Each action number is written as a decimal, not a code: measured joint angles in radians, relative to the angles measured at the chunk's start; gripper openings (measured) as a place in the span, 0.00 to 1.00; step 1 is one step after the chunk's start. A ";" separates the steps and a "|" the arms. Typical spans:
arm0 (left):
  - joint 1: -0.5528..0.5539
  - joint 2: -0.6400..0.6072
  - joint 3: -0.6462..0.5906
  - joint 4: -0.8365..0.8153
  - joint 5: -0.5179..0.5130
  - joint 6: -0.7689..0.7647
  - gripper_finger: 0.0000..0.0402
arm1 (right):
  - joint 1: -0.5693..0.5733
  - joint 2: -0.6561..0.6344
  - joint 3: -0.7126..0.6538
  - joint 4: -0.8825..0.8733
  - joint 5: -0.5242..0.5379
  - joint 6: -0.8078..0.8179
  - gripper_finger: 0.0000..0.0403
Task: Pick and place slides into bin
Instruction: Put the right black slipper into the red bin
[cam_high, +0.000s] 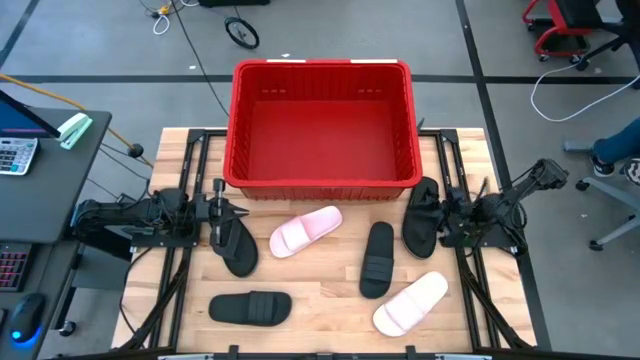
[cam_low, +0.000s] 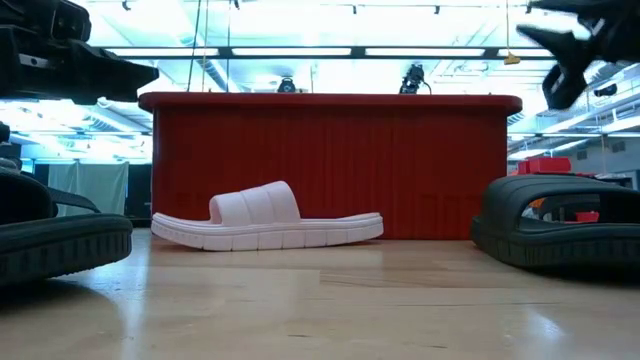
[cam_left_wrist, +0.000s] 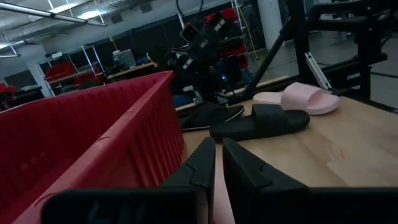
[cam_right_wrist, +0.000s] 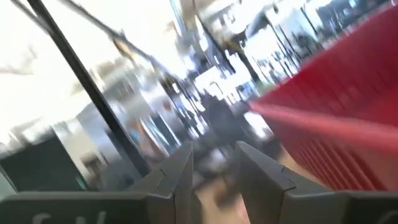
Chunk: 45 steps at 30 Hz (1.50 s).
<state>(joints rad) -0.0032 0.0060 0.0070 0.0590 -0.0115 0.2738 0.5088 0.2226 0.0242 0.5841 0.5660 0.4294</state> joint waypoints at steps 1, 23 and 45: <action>0.000 0.000 0.000 0.012 0.000 -0.005 0.08 | -0.002 0.000 0.000 0.057 -0.018 -0.001 0.31; -0.080 0.318 0.764 0.359 0.109 -0.565 0.07 | -0.002 0.594 0.916 -0.232 -0.232 -0.484 0.31; -0.080 0.456 1.051 -0.180 0.099 -0.682 0.08 | -0.002 0.859 1.268 -1.176 -0.180 0.266 0.31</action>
<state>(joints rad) -0.0836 0.4620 1.0584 -0.1211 0.0878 -0.4078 0.5068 1.0812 1.2919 -0.5917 0.3856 0.6956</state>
